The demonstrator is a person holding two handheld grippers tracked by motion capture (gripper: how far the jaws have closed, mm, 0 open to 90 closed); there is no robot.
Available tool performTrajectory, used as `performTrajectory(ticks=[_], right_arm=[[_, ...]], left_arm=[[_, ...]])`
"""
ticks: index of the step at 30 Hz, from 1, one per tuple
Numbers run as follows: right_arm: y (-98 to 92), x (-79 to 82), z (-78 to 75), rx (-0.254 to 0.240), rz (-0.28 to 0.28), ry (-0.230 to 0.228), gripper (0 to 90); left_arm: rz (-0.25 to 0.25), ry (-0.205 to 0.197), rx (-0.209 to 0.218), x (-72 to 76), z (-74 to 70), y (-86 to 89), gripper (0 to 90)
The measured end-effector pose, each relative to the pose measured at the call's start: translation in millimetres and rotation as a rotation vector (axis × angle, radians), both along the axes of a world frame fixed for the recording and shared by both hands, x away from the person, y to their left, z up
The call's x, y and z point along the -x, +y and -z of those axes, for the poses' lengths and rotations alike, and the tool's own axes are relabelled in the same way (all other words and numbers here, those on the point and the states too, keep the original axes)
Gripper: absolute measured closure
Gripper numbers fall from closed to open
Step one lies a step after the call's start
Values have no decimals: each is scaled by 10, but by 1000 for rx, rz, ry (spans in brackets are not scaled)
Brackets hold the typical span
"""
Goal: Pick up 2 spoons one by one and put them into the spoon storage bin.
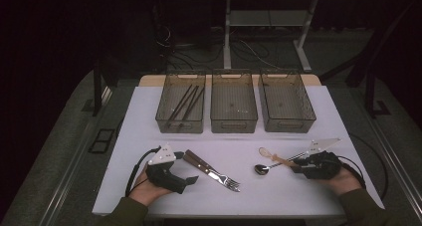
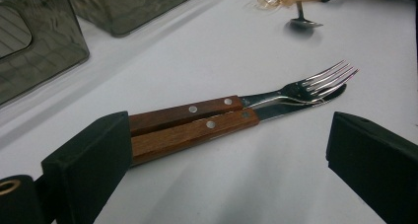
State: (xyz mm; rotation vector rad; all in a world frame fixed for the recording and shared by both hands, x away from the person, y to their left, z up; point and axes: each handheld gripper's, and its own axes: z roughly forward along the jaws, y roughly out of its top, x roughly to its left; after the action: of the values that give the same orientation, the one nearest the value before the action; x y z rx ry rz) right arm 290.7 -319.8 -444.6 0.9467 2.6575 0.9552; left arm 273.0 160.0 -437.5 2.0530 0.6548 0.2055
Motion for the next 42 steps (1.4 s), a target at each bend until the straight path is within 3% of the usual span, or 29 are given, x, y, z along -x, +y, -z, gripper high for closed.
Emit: performTrajectory(ticks=[19,42], right_arm=[[-3,-2,-13,11,-22,-14,732],[62,73,-153,-96,-13,-26,732]], left_arm=[[28,14,17,-7,32,-1,0],[43,22,6,-3,38,-20,0]])
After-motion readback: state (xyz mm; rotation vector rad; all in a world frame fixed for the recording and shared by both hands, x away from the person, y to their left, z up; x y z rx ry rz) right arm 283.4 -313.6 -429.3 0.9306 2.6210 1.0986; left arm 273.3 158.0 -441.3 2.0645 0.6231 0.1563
